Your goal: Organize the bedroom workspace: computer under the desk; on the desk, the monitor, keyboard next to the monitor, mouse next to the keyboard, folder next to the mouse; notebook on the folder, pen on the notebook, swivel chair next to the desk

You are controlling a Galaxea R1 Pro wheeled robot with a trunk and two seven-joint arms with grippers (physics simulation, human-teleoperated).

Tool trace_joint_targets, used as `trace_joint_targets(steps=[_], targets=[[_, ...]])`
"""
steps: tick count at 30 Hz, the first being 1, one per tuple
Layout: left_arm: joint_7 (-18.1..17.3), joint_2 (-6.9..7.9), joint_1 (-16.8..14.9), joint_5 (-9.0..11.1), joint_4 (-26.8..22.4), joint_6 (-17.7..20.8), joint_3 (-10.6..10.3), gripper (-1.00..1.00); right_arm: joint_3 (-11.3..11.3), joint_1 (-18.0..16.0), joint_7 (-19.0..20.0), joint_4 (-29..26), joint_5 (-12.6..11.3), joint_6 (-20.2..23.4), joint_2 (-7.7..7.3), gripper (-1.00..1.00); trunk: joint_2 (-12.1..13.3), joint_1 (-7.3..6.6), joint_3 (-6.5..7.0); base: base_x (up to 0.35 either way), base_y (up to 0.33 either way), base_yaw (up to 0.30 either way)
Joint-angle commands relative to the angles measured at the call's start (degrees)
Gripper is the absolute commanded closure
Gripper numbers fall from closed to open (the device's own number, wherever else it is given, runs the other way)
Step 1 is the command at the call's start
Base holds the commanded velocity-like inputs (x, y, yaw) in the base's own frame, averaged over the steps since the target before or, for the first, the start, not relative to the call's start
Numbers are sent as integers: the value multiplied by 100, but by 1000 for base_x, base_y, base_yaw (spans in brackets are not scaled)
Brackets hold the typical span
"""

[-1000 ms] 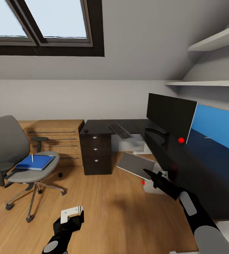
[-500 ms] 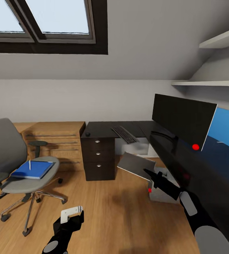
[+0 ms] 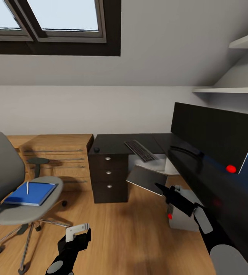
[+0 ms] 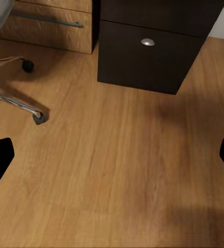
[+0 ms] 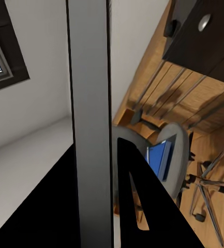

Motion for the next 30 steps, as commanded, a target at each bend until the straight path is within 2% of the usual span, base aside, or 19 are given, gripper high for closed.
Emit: trace_joint_targets(steps=[1,7,13,16,18,19,24,26,27,28,30], targets=[[46,0,-1,60,-10,12,-7,-100,-7,-4,13,-2,-27,42,6,100,-2,3,-5,310,117,0],[47,-1,-1,60,-8,12,-7,-100,108,-8,-32,-31,-15,31,55,100,-2,3,-5,310,117,0],[37,-3,-1,60,-8,20,-11,-100,183,-6,-87,-52,-17,29,226,100,-2,3,-5,284,84,0],[32,-4,-1,60,-8,27,-14,-100,193,-6,-174,-58,-17,31,380,100,-2,3,-5,137,23,0],[30,-4,-1,60,-8,34,-29,-100,198,-5,-323,-58,-10,24,552,100,-2,3,-5,57,10,0],[32,-4,-1,60,-8,35,-66,-100,196,-5,-422,-58,-8,4,632,100,-2,3,-5,28,5,0],[57,3,-1,49,-12,35,-358,-100,203,-9,-807,-56,-30,-188,832,100,-2,3,-5,12,2,0],[63,9,-1,51,-16,31,-429,-100,205,-12,-1199,-63,-43,-626,1170,100,-2,3,-5,1,0,0],[63,10,-1,51,-16,31,-432,-100,206,-14,-1263,-63,-46,-706,1199,100,-2,3,-5,0,0,0],[64,12,-1,51,-16,30,-441,-100,208,-26,-1518,-65,-55,-934,1312,100,-2,3,-5,0,0,0],[64,13,-1,52,-16,30,-444,-100,209,-54,-1766,-65,-59,-1057,1421,100,-2,3,-5,0,0,0]])
